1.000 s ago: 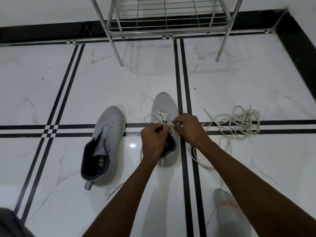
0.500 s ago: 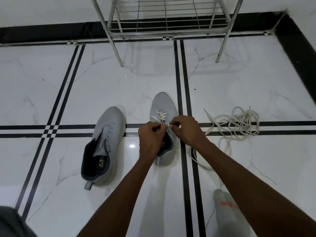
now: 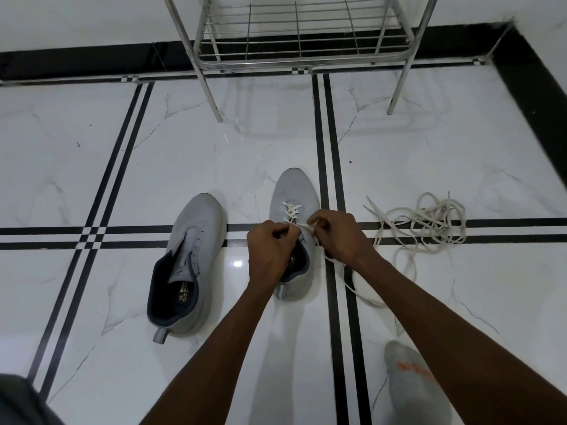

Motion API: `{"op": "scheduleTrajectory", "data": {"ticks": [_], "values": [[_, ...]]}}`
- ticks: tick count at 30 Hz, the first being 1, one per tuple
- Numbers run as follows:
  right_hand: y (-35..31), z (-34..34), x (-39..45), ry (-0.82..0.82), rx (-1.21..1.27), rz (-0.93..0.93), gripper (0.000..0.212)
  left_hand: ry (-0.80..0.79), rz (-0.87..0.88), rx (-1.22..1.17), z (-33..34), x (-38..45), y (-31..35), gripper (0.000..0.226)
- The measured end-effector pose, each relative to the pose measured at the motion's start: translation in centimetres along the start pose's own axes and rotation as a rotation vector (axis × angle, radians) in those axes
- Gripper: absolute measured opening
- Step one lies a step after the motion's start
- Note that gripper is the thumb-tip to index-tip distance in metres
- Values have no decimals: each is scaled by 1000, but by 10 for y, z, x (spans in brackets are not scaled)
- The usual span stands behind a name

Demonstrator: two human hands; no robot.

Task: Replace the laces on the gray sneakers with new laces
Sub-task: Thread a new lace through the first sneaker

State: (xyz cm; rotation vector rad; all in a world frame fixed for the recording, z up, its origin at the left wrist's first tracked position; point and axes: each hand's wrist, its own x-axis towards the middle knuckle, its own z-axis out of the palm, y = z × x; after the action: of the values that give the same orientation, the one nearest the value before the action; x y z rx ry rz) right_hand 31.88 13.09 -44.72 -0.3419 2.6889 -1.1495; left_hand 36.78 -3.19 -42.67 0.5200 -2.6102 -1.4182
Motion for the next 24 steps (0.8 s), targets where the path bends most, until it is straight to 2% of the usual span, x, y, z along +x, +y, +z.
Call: {"op": "scheduleTrajectory", "data": {"ticks": [4, 8, 10, 12, 14, 17, 19, 21, 24], "values": [[10, -4, -4, -102, -53, 97, 11, 3, 38, -13, -2, -1, 1, 12], [17, -18, -11, -225, 136, 197, 11, 14, 39, -35, -1, 0, -1, 10], [13, -28, -11, -204, 270, 245, 9, 55, 46, -50, -3, 3, -2, 11], [4, -40, -10, -139, 356, 259, 10, 40, 130, -64, -4, 9, 1, 15], [-6, -51, -7, -101, 408, 236, 12, -91, 234, -54, -5, 20, 3, 24], [-20, -60, 0, -70, 515, 196, 13, -370, 235, -13, -2, 32, 16, 35], [-27, -66, 3, -12, 524, 190, 13, -431, 238, -60, 3, 37, 27, 26], [-29, -73, 4, 20, 469, 186, 16, -335, 216, -102, 4, 42, 31, 11], [-23, -87, 2, -4, 397, 178, 11, -66, 100, -84, -4, 56, 19, 7]]}}
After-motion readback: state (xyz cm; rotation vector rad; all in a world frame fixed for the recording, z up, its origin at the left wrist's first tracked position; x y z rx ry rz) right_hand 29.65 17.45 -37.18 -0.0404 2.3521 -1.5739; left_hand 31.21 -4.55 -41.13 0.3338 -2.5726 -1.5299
